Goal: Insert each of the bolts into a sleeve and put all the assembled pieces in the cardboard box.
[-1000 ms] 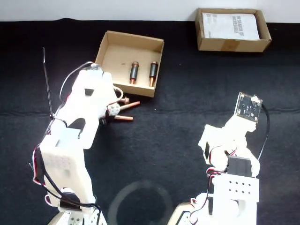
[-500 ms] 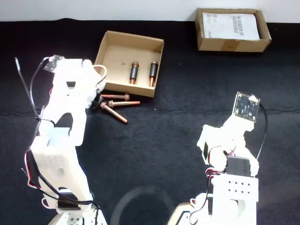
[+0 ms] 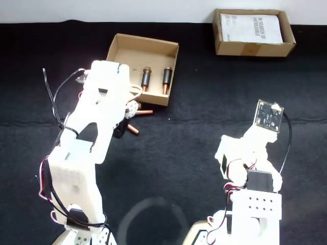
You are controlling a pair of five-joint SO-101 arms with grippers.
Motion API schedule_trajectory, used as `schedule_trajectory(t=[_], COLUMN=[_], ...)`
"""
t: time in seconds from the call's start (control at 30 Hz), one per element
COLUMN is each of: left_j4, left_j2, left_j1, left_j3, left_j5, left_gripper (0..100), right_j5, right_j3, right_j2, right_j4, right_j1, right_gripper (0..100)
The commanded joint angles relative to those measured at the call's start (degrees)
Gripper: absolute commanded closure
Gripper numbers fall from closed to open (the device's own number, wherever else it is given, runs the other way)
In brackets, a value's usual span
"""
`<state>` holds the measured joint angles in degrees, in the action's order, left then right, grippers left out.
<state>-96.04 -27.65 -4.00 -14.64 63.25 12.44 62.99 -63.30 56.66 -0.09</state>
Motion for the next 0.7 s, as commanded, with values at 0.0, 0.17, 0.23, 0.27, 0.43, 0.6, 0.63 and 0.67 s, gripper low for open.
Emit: schedule_trajectory(t=[0.0,0.17,0.23,0.27,0.43,0.6,0.63,0.67], left_j4=[2.3,3.3,3.3,3.3,4.3,6.9,7.7,7.9], left_j2=[0.4,0.4,0.4,0.4,-0.5,-6.3,-7.8,-9.0], left_j1=[-0.5,-0.4,-0.7,-0.7,-0.5,0.7,1.1,1.7], left_j3=[-1.9,-1.9,-1.7,-1.6,-0.2,-0.6,-0.7,-1.2], left_j5=[0.4,0.1,-0.4,-0.7,-0.8,-0.8,-0.8,-0.8], left_gripper=[99,91,83,79,71,71,71,71], right_j5=[-0.4,-0.4,-0.4,-0.4,-0.4,-0.4,-0.4,-0.4], right_j3=[-0.2,-0.4,-0.4,-0.4,-0.4,-0.4,-0.4,-0.4], right_j2=[-0.3,-0.3,-0.3,-0.3,-0.3,-0.3,-0.3,-0.3], right_j4=[-0.6,-0.6,-0.7,-0.7,-0.7,-0.7,-0.7,-0.7], right_j1=[-0.5,-0.5,-0.5,-0.5,-0.5,-0.5,-0.5,-0.5], right_gripper=[99.2,99.2,99.2,99.2,99.2,99.2,99.2,99.2])
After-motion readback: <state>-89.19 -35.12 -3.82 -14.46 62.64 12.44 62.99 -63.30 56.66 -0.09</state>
